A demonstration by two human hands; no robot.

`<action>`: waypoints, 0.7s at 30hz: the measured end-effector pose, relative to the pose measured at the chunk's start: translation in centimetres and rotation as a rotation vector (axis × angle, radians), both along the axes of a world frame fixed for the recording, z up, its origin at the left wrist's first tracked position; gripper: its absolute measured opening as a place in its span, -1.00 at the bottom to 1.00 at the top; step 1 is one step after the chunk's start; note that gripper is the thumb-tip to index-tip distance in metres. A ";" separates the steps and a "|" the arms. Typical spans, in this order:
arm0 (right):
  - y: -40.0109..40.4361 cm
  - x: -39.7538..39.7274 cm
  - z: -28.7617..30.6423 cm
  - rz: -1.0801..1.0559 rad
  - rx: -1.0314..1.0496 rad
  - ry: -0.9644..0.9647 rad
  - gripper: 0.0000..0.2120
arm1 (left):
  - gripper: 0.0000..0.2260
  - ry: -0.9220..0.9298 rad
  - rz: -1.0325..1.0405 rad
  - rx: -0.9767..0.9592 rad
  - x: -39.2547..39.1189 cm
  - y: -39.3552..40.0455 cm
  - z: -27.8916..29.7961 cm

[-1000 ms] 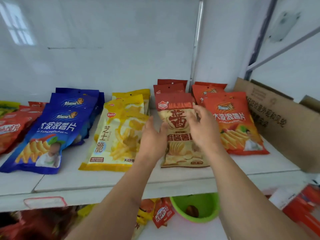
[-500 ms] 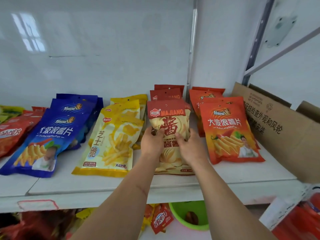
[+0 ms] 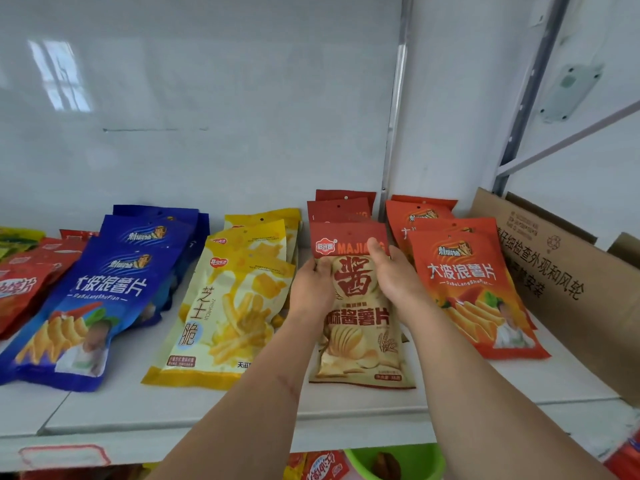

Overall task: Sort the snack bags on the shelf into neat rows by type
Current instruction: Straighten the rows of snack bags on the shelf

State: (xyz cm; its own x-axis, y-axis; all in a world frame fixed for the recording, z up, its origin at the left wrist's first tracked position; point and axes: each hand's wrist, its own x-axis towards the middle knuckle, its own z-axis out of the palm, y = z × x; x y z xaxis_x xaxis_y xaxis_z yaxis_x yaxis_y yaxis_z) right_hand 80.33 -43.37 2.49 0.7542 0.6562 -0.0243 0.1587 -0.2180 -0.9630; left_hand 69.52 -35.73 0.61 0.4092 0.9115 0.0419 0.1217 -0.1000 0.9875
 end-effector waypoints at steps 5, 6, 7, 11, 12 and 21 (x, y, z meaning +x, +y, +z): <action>1.4 1.1 -1.0 -0.026 -0.028 -0.026 -0.26 | -0.75 -0.052 -0.003 -0.020 0.4 1.3 -0.7; 1.6 1.3 -1.2 -0.025 -0.041 -0.049 -0.27 | -0.78 -0.058 -0.002 -0.019 0.5 1.5 -0.9; 1.9 1.3 -1.4 -0.028 -0.052 -0.072 -0.28 | -0.80 -0.062 0.002 -0.008 0.7 1.6 -1.0; 2.9 1.1 -2.5 -0.061 -0.055 -0.187 -0.36 | -0.74 -0.011 0.058 0.066 1.3 1.6 -1.4; 3.0 1.0 -2.8 -0.074 -0.053 -0.217 -0.40 | -0.73 0.010 0.073 0.088 1.3 1.7 -1.5; 4.0 1.5 -4.2 -0.147 -0.032 -0.294 -0.66 | -0.71 0.095 0.120 0.172 1.4 2.7 -2.4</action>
State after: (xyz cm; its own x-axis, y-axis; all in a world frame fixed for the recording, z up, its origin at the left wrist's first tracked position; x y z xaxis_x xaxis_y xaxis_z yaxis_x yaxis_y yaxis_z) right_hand 81.80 -39.39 -1.71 0.8186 0.5422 0.1896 0.3934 -0.2887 -0.8729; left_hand 70.95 -32.98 -1.75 0.3073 0.9368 0.1671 0.2346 -0.2448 0.9407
